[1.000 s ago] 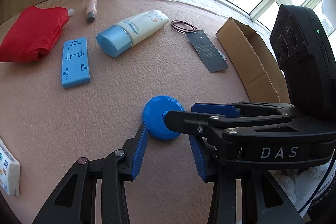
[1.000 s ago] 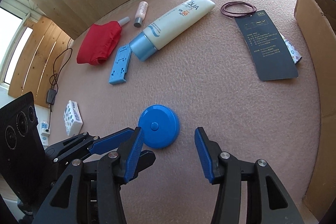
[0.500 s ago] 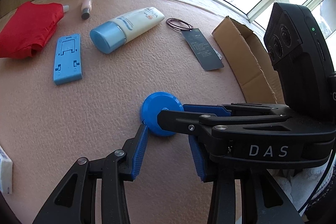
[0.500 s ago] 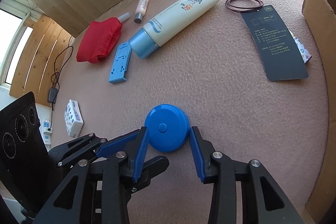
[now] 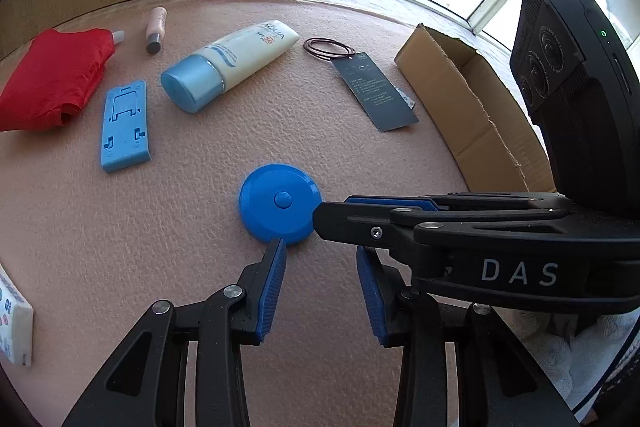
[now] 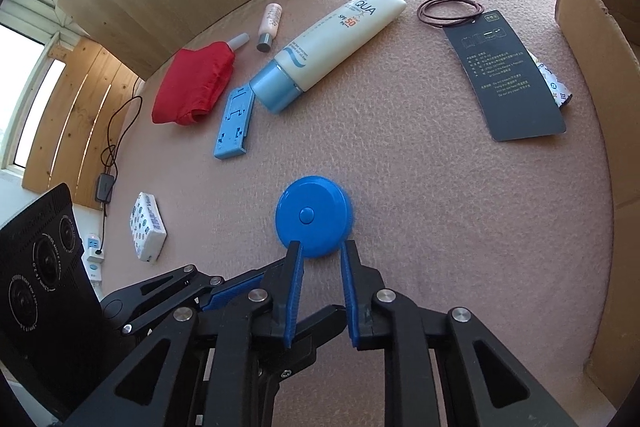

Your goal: Organize objects

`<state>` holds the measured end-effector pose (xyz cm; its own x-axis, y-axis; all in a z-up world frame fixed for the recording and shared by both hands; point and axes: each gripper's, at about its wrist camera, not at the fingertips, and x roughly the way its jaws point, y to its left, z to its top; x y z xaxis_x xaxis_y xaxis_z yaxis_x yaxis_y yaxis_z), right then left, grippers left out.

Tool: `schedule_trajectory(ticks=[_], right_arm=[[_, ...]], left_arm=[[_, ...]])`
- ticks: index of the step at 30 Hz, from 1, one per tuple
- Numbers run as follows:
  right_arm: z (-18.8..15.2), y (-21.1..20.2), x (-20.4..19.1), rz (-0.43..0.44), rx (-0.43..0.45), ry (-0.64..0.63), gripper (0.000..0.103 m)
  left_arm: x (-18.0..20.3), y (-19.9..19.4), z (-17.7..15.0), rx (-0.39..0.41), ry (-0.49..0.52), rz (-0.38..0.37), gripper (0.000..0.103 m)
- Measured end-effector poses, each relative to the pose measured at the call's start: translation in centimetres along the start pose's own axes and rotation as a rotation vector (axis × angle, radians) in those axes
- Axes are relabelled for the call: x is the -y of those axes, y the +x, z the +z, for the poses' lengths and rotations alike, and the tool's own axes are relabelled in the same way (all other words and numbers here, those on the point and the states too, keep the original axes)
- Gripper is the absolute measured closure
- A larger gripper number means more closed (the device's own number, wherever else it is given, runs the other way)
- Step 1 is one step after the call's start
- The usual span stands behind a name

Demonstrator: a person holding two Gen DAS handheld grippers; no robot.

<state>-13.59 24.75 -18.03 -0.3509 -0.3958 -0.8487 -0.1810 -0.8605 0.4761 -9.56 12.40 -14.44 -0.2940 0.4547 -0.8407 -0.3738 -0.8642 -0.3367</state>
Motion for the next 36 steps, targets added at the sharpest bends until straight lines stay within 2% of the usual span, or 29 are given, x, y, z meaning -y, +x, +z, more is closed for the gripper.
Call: schedule_trajectory(ticks=[3, 5, 6, 10, 17, 21, 36], right_arm=[[0.3, -0.2, 0.2, -0.003, 0.008, -0.003, 0.081], [0.7, -0.2, 0.2, -0.016, 0.023, 0.005, 0.066], [1.0, -0.1, 0.3, -0.013, 0.023, 0.009, 0.064], [1.9, 0.9, 0.6, 0.013, 0.0, 0.037, 0.064], [2.5, 1.8, 0.4, 0.018, -0.023, 0.033, 0.064], [2.4, 2.0, -0.1, 0.016, -0.036, 0.02, 0.066], [2.0, 0.1, -0.1, -0.018, 0.009, 0.033, 0.072]], left_arm=[[-0.6, 0.2, 0.3, 0.011, 0.004, 0.035, 0.054], [-0.8, 0.5, 0.6, 0.011, 0.026, 0.061, 0.049], [-0.8, 0.7, 0.8, 0.01, 0.038, 0.073, 0.049], [-0.7, 1.1, 1.3, 0.031, 0.068, 0.071, 0.049], [-1.1, 1.7, 1.6, 0.031, 0.033, 0.033, 0.049], [-1.2, 1.6, 1.7, 0.04, 0.021, 0.037, 0.052], [1.0, 0.5, 2.5, 0.067, 0.044, 0.04, 0.053]])
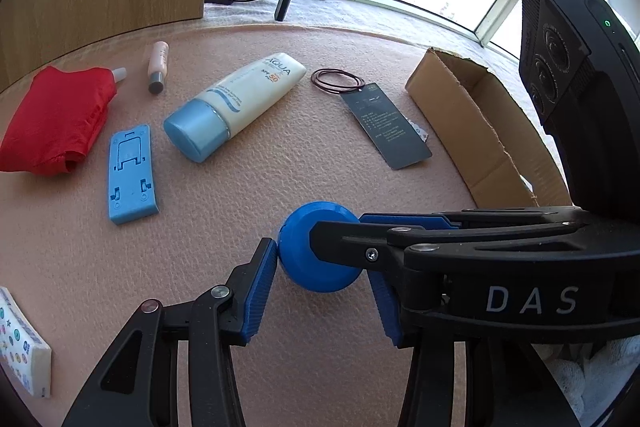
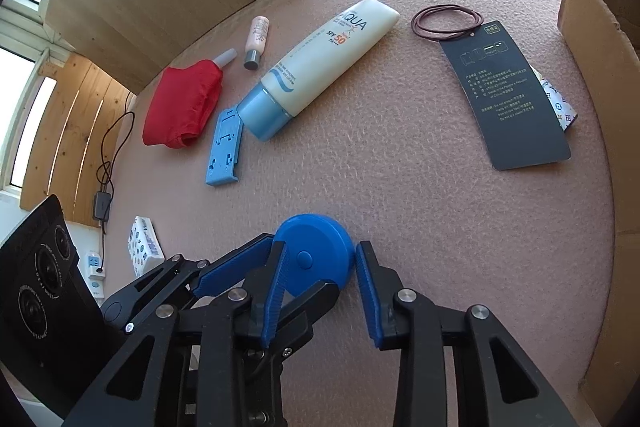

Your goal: Organize objects

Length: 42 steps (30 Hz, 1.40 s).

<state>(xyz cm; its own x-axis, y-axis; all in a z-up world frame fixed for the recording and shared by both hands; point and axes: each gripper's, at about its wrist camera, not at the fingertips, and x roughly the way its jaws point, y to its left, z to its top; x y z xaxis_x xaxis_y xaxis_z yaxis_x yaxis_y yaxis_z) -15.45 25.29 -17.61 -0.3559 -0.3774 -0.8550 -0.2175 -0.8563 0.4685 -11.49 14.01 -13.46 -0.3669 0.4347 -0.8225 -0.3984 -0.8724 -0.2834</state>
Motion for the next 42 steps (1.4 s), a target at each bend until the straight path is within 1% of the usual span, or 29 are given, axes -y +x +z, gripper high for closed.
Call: schedule_trajectory(ticks=[6, 13, 21, 26, 30, 34, 38, 40, 41, 42], right_arm=[[0.1, -2.9, 0.7, 0.0, 0.052, 0.013, 0.072], [0.0, -7.3, 2.3, -0.029, 0.133, 0.037, 0.072], [-1.3, -12.3, 6.5, -0.07, 0.22, 0.112, 0.072], [-2.9, -15.1, 10.1, -0.097, 0.261, 0.175, 0.072], [-4.2, -16.5, 12.6, -0.119, 0.28, 0.222, 0.072], [-5.0, -17.1, 14.5, -0.13, 0.285, 0.261, 0.072], [-5.6, -17.1, 15.5, -0.137, 0.285, 0.276, 0.072], [-5.6, -17.1, 15.6, -0.143, 0.285, 0.273, 0.071], [-5.7, -17.1, 15.7, -0.15, 0.284, 0.275, 0.068], [-5.7, -17.2, 15.7, -0.158, 0.286, 0.276, 0.062]], left_arm=[[2.5, -1.0, 1.6, 0.032, 0.042, -0.019, 0.053], [7.1, -1.2, 3.4, 0.056, 0.112, -0.066, 0.053], [14.1, 0.0, 4.4, 0.056, 0.205, -0.146, 0.053], [18.5, 1.2, 4.0, 0.033, 0.267, -0.192, 0.053], [21.2, 2.2, 3.6, 0.012, 0.308, -0.217, 0.053], [22.5, 3.1, 3.2, -0.011, 0.329, -0.23, 0.053], [22.8, 3.3, 3.0, -0.026, 0.33, -0.245, 0.053], [22.6, 3.0, 3.0, -0.018, 0.329, -0.239, 0.053], [22.3, 2.8, 3.0, -0.013, 0.327, -0.237, 0.053], [21.9, 2.6, 3.1, -0.011, 0.322, -0.235, 0.053]])
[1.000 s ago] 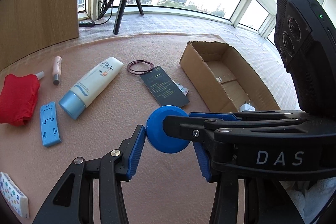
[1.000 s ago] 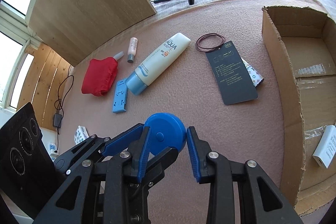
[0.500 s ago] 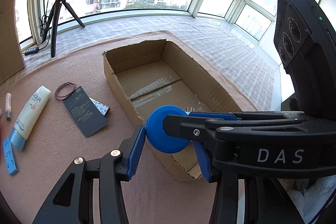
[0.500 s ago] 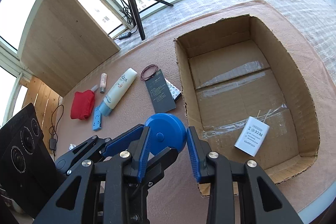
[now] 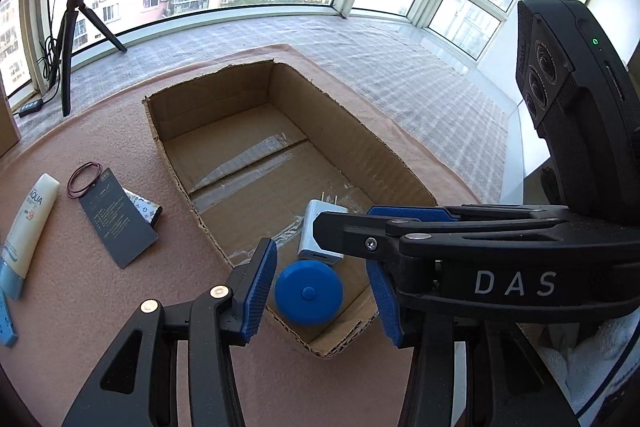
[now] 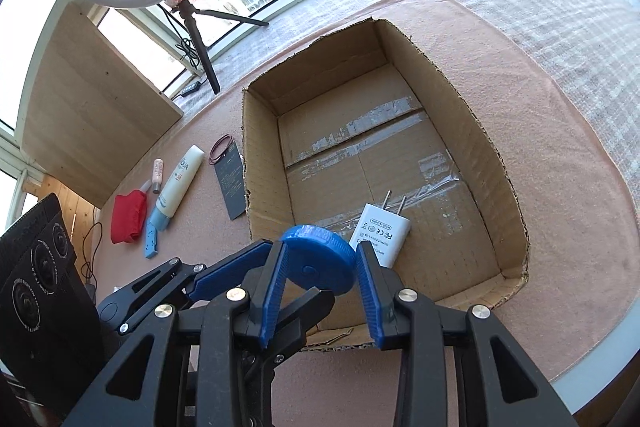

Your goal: Organize objects

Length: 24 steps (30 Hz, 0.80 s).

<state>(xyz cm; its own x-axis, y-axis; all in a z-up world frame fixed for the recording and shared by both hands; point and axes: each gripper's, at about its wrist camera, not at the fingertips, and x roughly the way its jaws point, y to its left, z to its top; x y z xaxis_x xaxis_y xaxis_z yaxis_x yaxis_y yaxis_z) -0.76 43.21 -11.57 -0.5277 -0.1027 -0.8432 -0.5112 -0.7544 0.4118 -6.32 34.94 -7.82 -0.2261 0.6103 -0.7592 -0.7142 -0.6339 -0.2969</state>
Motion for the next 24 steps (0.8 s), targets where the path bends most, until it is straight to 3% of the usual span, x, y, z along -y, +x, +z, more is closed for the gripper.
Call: schedule_trajectory(ticks=[7, 16, 24], right_arm=[[0.3, -0.4, -1.2, 0.007, 0.031, -0.023, 0.06], [1.3, 1.2, -6.8, 0.035, 0.022, -0.154, 0.059], [3.4, 4.8, -12.3, 0.066, -0.037, -0.245, 0.047]], left_arm=[[-3.6, -3.1, -1.6, 0.023, -0.06, 0.042, 0.053], [-10.6, -8.9, -6.4, 0.048, -0.187, 0.151, 0.048], [-16.0, -13.8, -11.5, 0.058, -0.324, 0.229, 0.048]])
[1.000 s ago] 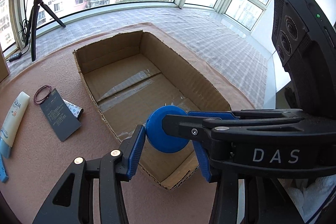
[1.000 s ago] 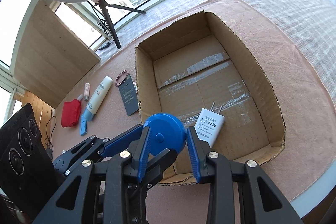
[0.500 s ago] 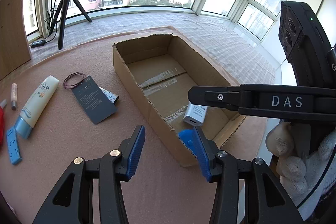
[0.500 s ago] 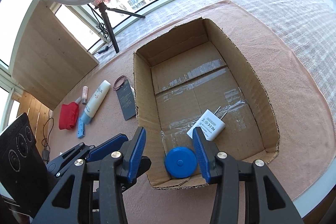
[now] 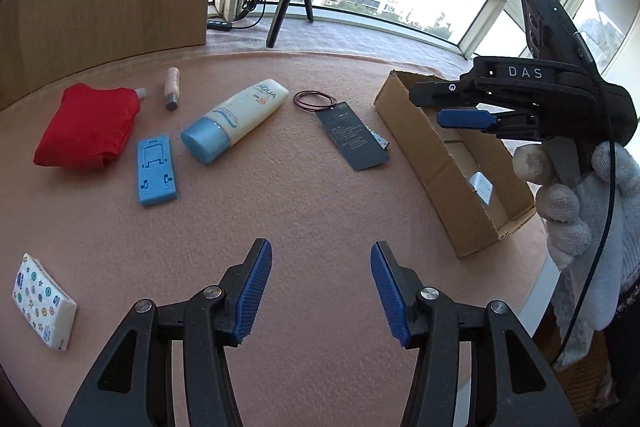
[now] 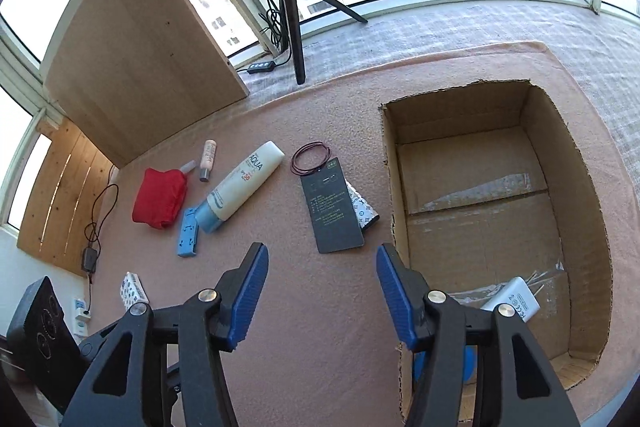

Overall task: Organize objects
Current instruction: 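Move the right tool back toward the black card and patterned lighter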

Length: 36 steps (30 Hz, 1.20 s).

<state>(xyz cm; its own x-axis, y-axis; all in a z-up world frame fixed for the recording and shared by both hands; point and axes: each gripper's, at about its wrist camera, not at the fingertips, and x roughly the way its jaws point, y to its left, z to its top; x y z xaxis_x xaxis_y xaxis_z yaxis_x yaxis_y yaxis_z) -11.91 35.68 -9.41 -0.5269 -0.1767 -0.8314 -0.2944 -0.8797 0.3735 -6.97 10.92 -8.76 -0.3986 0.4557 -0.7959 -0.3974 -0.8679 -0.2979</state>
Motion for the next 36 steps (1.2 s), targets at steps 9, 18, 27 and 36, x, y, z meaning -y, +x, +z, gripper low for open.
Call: schedule_trajectory(ticks=[9, 18, 27, 36], right_arm=[[4.3, 6.3, -2.0, -0.075, -0.088, -0.027, 0.046], [5.9, 11.7, -1.7, -0.241, -0.14, -0.062, 0.046], [6.5, 12.6, -3.0, -0.26, -0.141, -0.107, 0.045], [6.4, 14.3, -4.0, -0.325, -0.178, -0.162, 0.045]], left_arm=[[-4.0, -2.5, -2.1, 0.019, -0.085, 0.036, 0.047], [-7.4, -4.2, -3.4, 0.022, -0.145, 0.075, 0.047], [-8.3, -4.6, -3.7, 0.02, -0.159, 0.068, 0.047], [-8.8, -4.7, -3.6, 0.017, -0.167, 0.052, 0.047]])
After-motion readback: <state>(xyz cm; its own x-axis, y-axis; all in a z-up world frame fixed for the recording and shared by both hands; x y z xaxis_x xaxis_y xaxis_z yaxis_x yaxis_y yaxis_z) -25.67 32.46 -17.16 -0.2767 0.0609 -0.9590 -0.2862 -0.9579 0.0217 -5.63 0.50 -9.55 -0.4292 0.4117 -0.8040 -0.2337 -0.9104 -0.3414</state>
